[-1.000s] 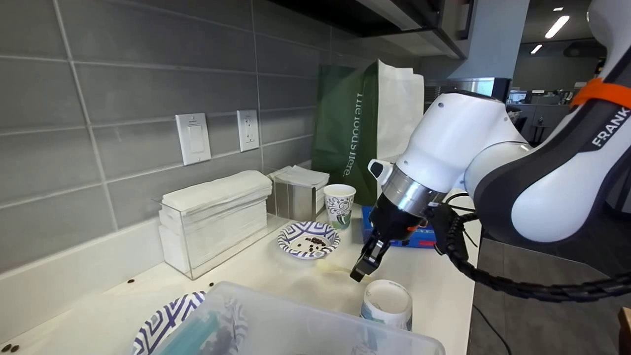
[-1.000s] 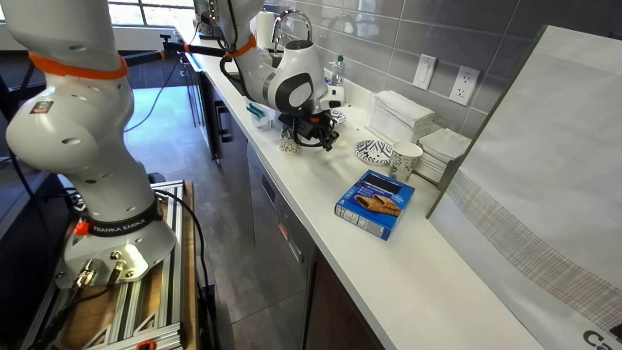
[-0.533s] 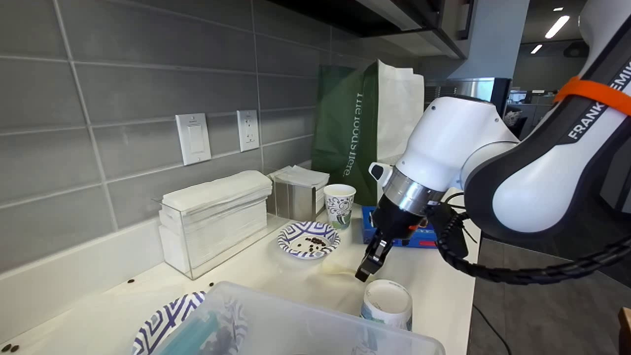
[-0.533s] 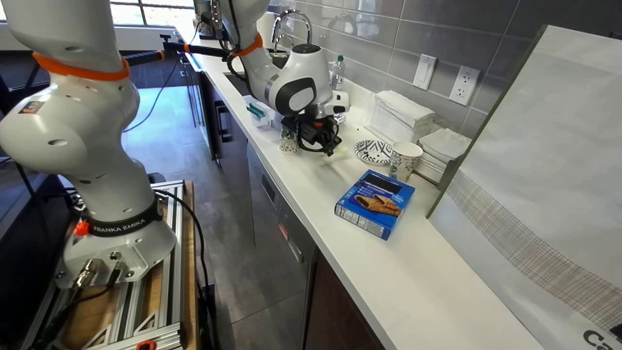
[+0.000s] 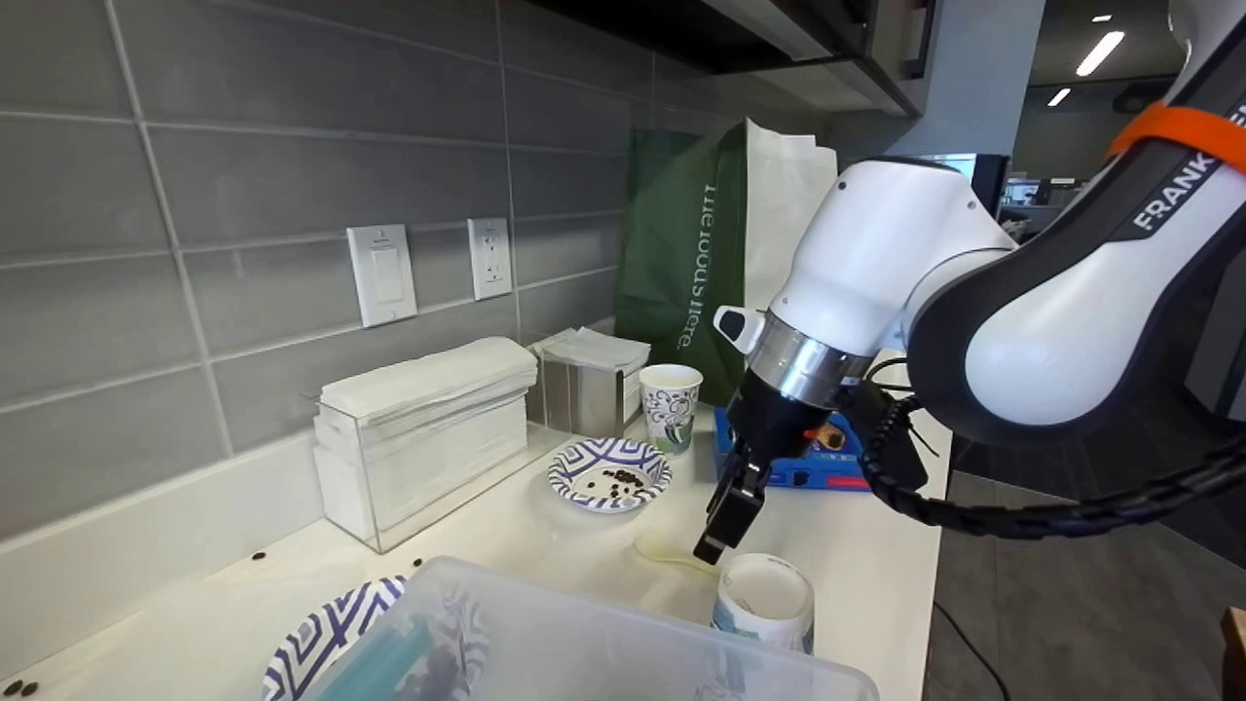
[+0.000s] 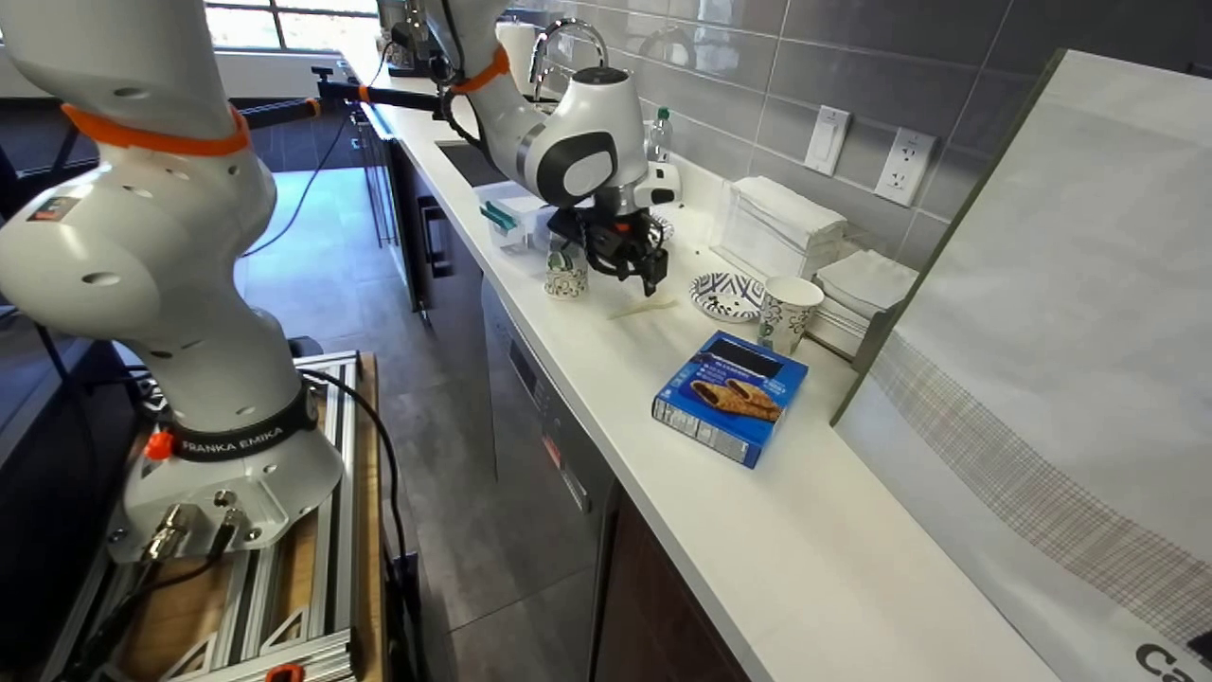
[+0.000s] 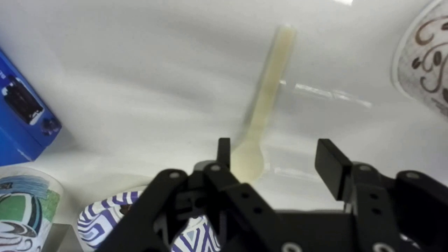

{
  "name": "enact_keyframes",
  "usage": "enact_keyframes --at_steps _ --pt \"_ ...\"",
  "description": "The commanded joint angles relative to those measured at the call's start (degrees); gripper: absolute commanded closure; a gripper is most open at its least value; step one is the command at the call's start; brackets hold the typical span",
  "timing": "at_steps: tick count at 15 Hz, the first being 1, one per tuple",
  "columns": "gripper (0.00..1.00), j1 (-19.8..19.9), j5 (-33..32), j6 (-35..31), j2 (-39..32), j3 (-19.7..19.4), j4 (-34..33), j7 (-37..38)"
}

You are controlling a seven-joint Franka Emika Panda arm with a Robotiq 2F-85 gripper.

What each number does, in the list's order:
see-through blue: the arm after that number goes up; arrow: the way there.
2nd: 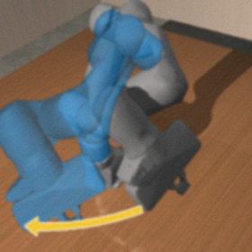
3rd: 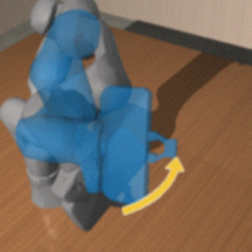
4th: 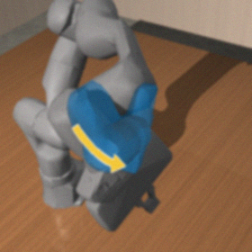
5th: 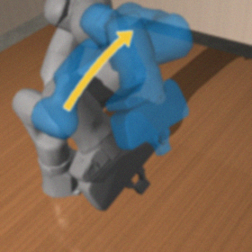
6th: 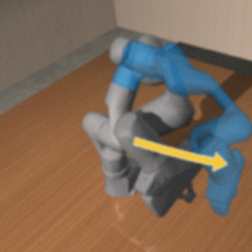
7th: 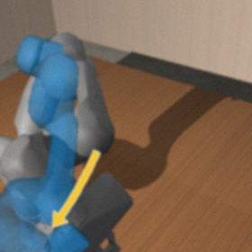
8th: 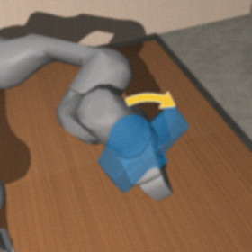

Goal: Use the white spoon to place some of the contents from the bowl on the left into the bowl on the right.

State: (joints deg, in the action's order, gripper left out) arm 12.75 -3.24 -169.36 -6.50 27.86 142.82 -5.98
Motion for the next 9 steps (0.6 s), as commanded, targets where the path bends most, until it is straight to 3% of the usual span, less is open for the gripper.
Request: enact_keyframes --at_steps 1,5,6,9 --pt "0.02 0.2 4.4 7.2 5.3 2.9 -0.1 -2.5" --pt "0.00 -0.6 10.8 16.9 12.0 3.9 -0.6 -4.2" --pt "0.00 -9.0 11.4 19.8 13.9 -4.4 -0.7 -3.7" --pt "0.00 -14.2 10.7 28.4 19.9 -9.9 -0.2 -1.5"
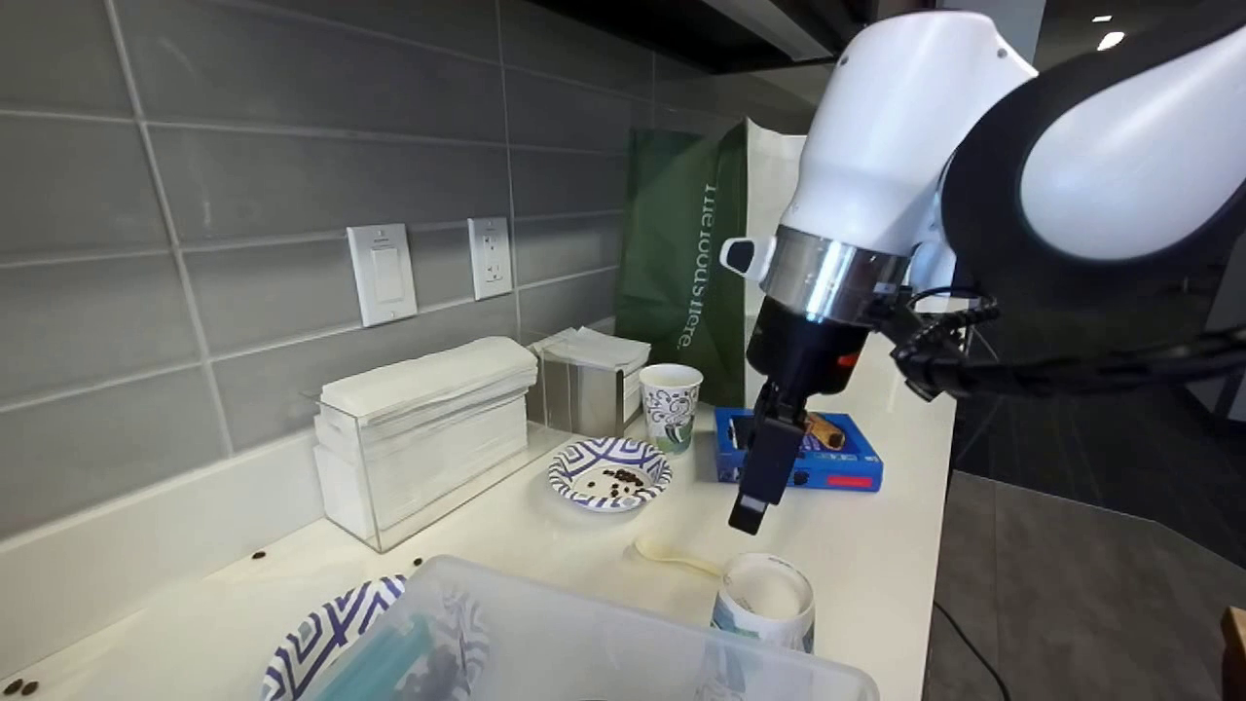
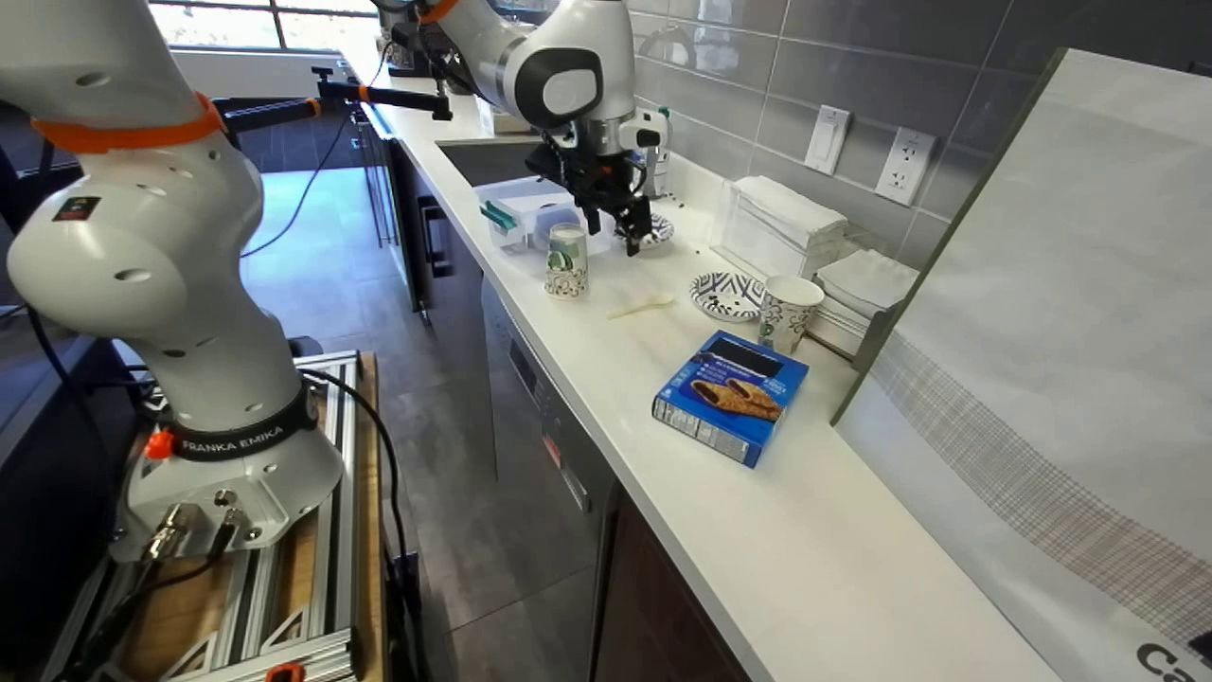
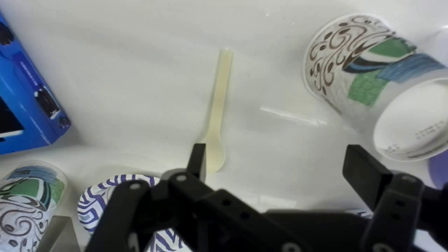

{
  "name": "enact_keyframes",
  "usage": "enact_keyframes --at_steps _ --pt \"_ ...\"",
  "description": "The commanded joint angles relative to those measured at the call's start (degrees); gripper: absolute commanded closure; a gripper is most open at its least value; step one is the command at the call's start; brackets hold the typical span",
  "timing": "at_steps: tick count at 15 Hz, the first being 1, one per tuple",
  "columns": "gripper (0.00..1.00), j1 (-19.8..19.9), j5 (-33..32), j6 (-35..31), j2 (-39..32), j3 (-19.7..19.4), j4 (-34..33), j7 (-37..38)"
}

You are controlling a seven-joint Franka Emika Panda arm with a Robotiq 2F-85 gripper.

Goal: Use the white spoon to place some of the contents from the bowl on the left into the bowl on the right.

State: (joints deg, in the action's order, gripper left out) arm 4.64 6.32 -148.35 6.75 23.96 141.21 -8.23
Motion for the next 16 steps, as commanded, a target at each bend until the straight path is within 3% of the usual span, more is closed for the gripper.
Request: enact_keyframes --at_steps 1,6,7,16 --pt "0.00 -7.6 0.6 9.1 8.3 -7.6 1.6 1.1" --pt "0.00 -10.4 -3.5 19.2 15.8 -11.7 1.4 4.0" --pt "0.00 -11.2 -2.4 16.1 12.4 -12.3 0.0 2.6" --pt "0.00 -11.5 -3.5 18.4 14.9 -12.9 0.5 3.4"
